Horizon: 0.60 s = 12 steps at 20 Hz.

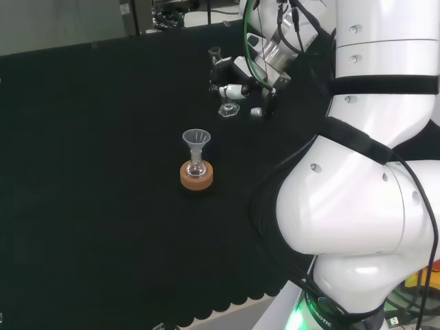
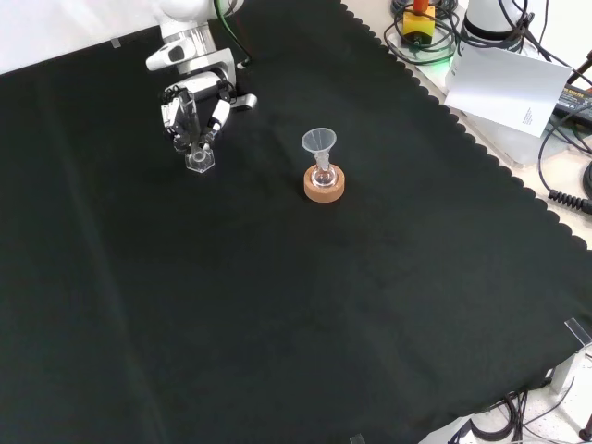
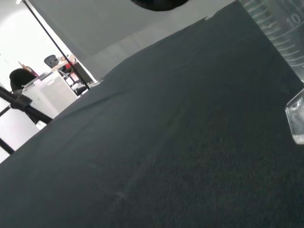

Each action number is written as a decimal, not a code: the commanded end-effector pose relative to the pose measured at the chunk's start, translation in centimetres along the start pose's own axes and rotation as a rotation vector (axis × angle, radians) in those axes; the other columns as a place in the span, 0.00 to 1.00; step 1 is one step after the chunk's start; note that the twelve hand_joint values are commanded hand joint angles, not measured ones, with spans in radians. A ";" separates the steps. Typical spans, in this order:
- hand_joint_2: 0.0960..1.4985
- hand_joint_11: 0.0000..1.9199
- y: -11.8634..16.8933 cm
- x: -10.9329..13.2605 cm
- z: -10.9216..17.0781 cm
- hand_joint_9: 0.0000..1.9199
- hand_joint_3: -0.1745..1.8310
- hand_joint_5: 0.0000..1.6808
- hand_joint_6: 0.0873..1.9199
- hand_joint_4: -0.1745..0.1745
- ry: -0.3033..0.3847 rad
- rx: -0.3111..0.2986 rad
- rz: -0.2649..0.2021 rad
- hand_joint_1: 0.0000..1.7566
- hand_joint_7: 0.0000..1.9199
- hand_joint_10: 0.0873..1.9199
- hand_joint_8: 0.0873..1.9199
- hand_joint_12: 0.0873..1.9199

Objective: Put the graduated cylinder back on the table.

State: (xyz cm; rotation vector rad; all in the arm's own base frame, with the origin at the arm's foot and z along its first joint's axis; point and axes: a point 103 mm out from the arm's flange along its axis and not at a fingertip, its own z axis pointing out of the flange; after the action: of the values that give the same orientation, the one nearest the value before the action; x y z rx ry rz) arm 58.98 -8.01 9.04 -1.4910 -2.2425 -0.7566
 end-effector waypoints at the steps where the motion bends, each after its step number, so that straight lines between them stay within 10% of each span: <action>1: 0.75 0.66 -0.1 -0.6 0.6 0.74 0.09 0.55 0.55 0.09 0.030 -0.029 0.025 0.64 0.63 0.00 0.13 0.35; 12: 0.75 0.66 -0.3 -1.7 1.4 0.73 0.09 0.55 0.56 0.09 0.068 -0.036 0.045 0.64 0.62 0.00 0.13 0.35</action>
State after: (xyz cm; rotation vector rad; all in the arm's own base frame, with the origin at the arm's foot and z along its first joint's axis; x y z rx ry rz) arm 59.36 -8.53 7.29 -1.5072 -2.1648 -0.8114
